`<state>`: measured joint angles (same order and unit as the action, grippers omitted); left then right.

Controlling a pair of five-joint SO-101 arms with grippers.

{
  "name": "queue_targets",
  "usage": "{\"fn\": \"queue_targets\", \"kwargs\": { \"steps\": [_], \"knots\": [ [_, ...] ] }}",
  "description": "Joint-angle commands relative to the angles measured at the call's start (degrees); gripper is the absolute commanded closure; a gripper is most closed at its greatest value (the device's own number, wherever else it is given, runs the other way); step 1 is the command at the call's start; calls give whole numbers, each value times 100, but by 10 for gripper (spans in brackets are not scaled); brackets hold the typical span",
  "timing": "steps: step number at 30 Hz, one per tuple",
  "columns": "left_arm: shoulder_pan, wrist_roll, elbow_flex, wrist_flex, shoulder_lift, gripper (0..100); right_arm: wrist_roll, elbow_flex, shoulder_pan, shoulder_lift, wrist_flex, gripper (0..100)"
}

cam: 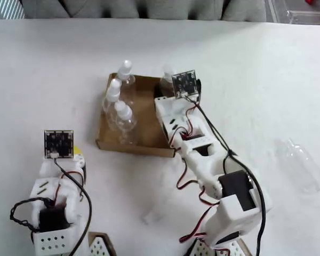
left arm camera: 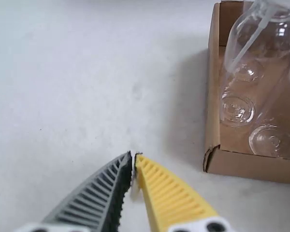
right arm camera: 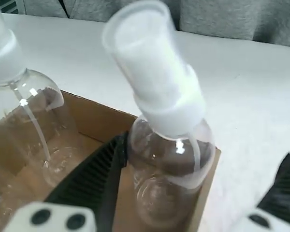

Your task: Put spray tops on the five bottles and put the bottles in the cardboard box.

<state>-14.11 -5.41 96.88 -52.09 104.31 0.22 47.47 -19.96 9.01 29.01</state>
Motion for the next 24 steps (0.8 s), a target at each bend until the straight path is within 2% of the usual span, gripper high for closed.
{"fn": "queue_targets", "kwargs": {
  "steps": [1, 6, 12, 16, 24],
  "knots": [
    [84, -53, 9, 176, 22, 980, -53, 18, 22, -268, 453, 608],
    [84, -53, 9, 176, 22, 980, -53, 255, -4, -259, 1130, 608],
    [84, -53, 9, 176, 22, 980, -35, 246, -4, -215, 1130, 608],
    [84, -53, 9, 176, 22, 980, 563, 273, -31, -198, 1112, 608],
    [84, -53, 9, 185, 22, 980, 580, 378, -84, -198, 1103, 608]
  ]
}}
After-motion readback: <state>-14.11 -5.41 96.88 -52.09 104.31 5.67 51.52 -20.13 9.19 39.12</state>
